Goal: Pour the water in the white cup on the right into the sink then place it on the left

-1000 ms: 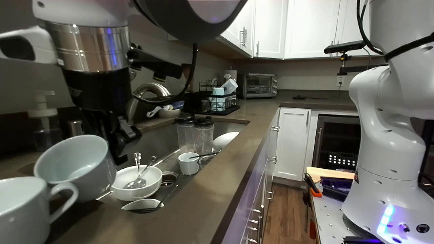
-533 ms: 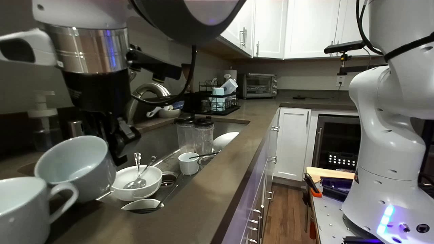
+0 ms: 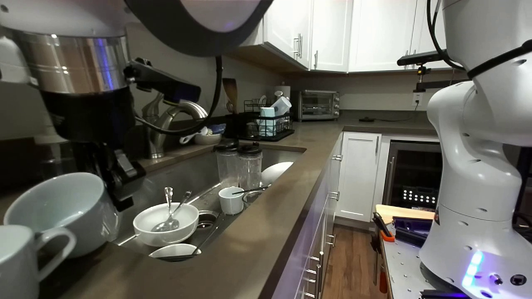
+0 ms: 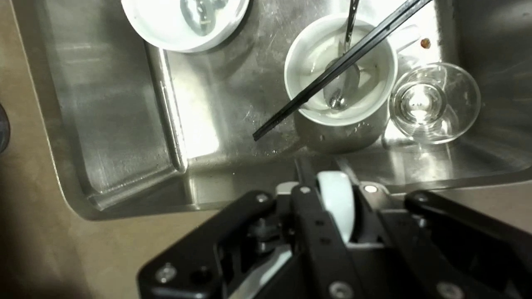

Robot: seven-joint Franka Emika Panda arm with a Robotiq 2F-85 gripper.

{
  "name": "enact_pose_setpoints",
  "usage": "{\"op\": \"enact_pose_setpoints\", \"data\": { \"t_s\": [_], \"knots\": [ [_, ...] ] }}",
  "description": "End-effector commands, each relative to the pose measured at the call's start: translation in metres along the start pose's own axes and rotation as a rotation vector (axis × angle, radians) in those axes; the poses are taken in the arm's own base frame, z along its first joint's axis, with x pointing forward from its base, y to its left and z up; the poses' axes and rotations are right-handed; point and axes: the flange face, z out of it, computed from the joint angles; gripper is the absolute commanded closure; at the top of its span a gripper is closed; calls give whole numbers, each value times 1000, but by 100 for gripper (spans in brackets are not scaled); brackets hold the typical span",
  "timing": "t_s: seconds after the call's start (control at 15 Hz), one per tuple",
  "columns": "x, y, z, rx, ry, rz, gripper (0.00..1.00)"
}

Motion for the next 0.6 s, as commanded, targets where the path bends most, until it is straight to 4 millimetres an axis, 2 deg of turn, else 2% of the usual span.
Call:
{"op": "enact_pose_setpoints", "data": {
  "t_s": [0.0,0.53],
  "knots": [
    [22,6,-8,3,10,-40,96],
    [59,6,-10,11,33,-109,96]
  ]
}}
